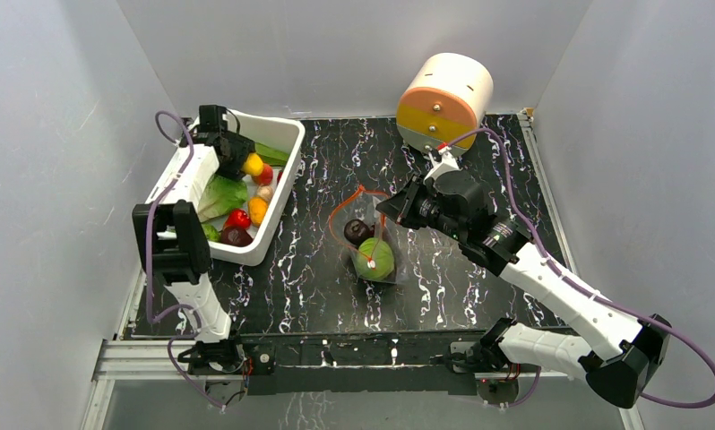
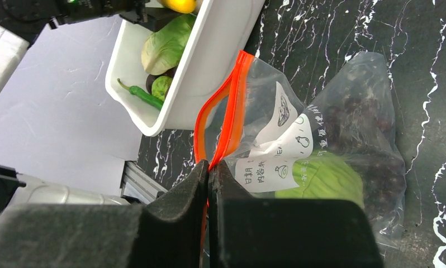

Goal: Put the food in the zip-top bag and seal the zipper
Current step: Pick up the fake fruit from the bin, then place the fake fruit in the zipper food storage bag.

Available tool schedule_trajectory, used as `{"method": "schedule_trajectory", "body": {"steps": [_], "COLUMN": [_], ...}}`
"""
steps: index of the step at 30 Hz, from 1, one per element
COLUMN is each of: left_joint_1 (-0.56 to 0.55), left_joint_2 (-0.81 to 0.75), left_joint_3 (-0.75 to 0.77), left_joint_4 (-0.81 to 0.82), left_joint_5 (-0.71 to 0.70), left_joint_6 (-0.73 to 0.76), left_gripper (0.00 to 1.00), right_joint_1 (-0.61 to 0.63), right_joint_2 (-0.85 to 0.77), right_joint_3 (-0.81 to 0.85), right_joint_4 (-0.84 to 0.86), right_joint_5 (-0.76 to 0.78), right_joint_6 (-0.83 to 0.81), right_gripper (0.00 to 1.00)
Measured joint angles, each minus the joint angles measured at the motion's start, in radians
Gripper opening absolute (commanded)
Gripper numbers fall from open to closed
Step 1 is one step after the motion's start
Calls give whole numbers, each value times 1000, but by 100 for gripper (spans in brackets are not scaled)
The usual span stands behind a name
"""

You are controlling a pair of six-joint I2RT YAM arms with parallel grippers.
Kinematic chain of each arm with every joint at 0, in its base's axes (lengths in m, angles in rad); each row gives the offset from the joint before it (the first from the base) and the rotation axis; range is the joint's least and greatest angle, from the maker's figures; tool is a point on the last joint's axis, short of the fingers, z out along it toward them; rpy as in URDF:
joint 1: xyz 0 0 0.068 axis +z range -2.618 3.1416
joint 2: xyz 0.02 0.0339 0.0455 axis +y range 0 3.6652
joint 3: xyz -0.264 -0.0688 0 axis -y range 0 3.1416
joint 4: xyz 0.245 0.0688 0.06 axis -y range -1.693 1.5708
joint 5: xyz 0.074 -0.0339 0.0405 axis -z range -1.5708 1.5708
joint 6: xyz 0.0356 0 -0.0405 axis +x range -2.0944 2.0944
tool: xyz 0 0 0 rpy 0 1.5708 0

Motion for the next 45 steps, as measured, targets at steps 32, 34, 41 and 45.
{"method": "schedule_trajectory", "body": {"steps": [32,34,41,45], "left_joint_1": [-222,-259,-361,-394], "left_joint_2": [-758,-760,-761,-775], "left_joint_3": [-433,-433,-444,-507], "left_joint_4": [325,311,294,345], "left_joint_5": [610,661,797,831], "left_joint_6": [703,723,739,685], "left_gripper": [32,31,32,35], "right_joint_1": [0,0,0,0], "right_joint_2": [-17,-14,-8,-7], "right_joint_3": [-44,-45,-63,-63], "right_joint_4": [28,37,84,103], "right_joint_5": [-27,-26,-18,-2], "right_joint_6": [76,86,116,118], "right_gripper": [0,0,0,0]}}
